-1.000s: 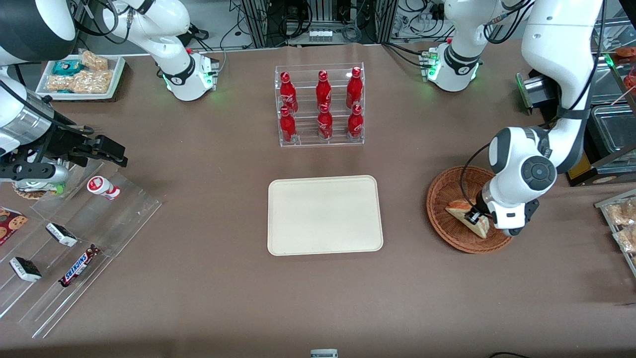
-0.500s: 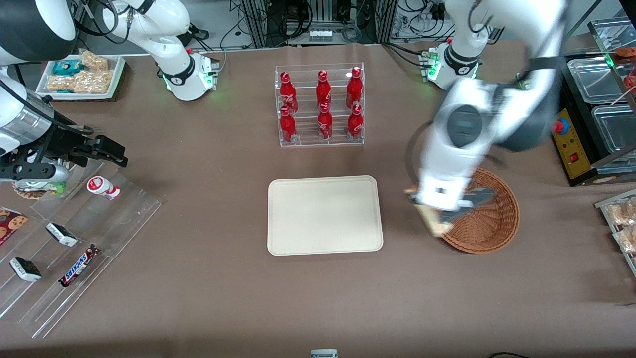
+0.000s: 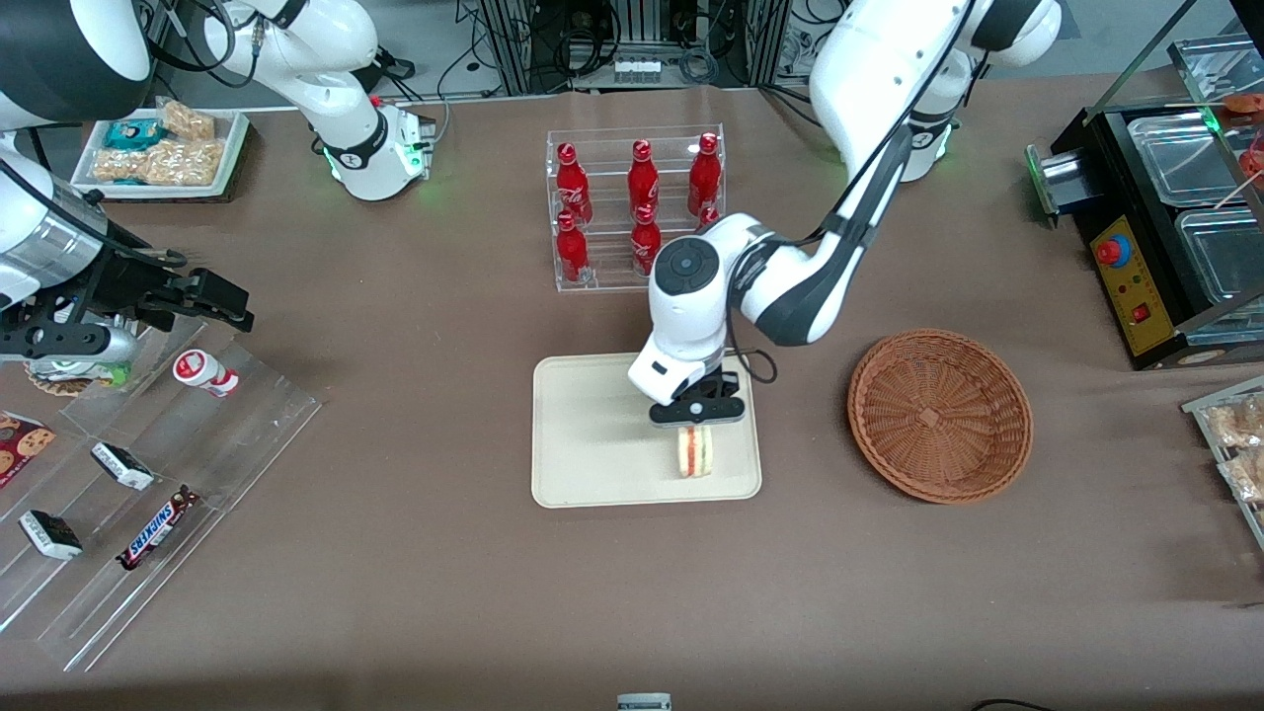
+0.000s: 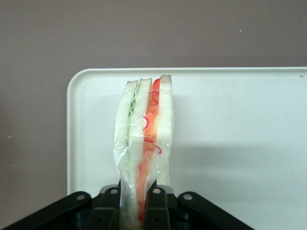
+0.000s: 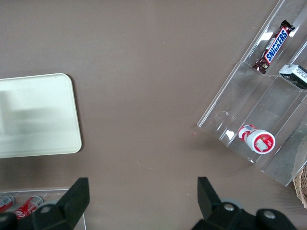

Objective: Place sandwich from basket to tray

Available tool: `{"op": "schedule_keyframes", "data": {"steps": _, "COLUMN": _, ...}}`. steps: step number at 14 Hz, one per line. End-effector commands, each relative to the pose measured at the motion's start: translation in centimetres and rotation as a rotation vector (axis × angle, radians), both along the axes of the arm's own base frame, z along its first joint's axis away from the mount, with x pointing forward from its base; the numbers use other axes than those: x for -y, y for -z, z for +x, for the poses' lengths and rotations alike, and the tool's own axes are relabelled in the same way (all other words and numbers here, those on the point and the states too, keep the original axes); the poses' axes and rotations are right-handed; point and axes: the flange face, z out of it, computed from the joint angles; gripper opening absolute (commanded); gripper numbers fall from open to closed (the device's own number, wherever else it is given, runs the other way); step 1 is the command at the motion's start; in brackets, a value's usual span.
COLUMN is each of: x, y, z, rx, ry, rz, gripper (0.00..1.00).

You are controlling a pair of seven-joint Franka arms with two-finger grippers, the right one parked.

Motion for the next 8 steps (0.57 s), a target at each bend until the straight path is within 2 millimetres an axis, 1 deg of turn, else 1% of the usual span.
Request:
{"op": "schedule_keyframes", "data": {"steps": 1, "x": 1.0, "y": 0.6, "z": 1.3, "rx": 0.024, "ry": 0.038, "rz": 0.01, "gripper": 0.05}}
{"op": "schedule_keyframes", "data": {"steps": 3, "x": 1.9, "y": 1.7, "z": 1.6, "rx": 0.034, "ry": 0.047, "rz": -0.004, "gripper": 0.07}}
{"op": "schedule_keyframes", "data": {"steps": 4, "x": 2.5, "y": 2.0, "z": 1.4, "rx": 0.042, "ry": 0.052, "rz": -0.016, "gripper": 0.13}}
{"op": "schedule_keyframes", "data": {"steps": 5, "x": 3.0, "y": 2.2, "z": 1.1, "rx": 0.045, "ry": 0.048, "rz": -0.021, "gripper": 0.52}}
{"op": "schedule_keyframes", "data": {"steps": 6, "x": 3.0, "y": 2.5, "z": 1.0, "rx": 0.041, "ry": 0.049, "rz": -0.018, "gripper": 0.91}}
{"op": "schedule_keyframes", "data": {"steps": 7, "x": 2.7, "y": 2.3, "z": 1.2, "rx": 0.043, "ry": 0.044, "rz": -0.018, "gripper": 1.0}}
{"op": "schedule_keyframes", "data": {"steps": 8, "x": 2.6, "y": 1.9, "z": 1.5, "rx": 0.049, "ry": 0.039, "rz": -0.021, "gripper": 1.0}}
